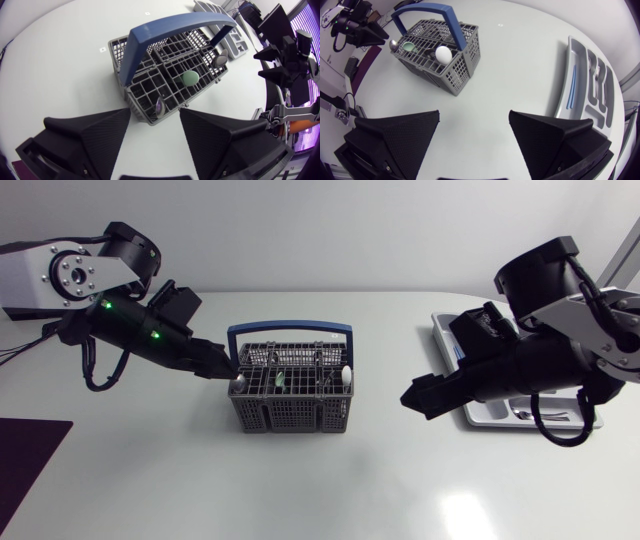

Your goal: Unload the cutlery basket into the drawer organizer.

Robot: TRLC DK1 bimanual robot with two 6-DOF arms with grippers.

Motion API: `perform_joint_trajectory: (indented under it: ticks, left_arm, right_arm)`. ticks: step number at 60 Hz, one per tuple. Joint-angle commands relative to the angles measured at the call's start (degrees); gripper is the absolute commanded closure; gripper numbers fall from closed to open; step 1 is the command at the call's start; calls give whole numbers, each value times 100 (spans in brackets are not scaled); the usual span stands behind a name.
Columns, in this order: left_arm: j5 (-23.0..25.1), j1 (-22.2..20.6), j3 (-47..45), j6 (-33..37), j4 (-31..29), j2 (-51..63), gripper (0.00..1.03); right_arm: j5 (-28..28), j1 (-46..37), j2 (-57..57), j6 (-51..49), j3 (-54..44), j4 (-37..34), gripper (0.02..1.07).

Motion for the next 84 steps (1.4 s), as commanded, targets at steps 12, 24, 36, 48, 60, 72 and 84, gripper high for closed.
perform_joint_trajectory:
  ticks: [12, 24, 36, 48, 60, 72, 84]
  left_arm:
    - [244, -110, 157, 328, 102, 356, 57]
    - [481, -93, 192, 451, 163, 550, 66]
    - [657, -58, 192, 609, 172, 637, 81]
    - [648, -31, 192, 653, 225, 708, 98]
    - [648, -31, 210, 644, 225, 708, 99]
    - [850, 118, 315, 635, 110, 646, 99]
    - [1316, 294, 342, 635, -4, 646, 99]
  right_arm:
    - [177, 479, 252, -171, 147, -55, 7]
    - [212, 638, 375, -163, 156, -29, 7]
    - [256, 717, 489, -163, 173, 24, 7]
    - [256, 805, 498, -154, 164, 32, 7]
    - [362, 919, 507, -154, 208, 32, 7]
    - [397, 963, 498, -145, 199, 24, 7]
    - [406, 989, 507, -145, 164, 24, 7]
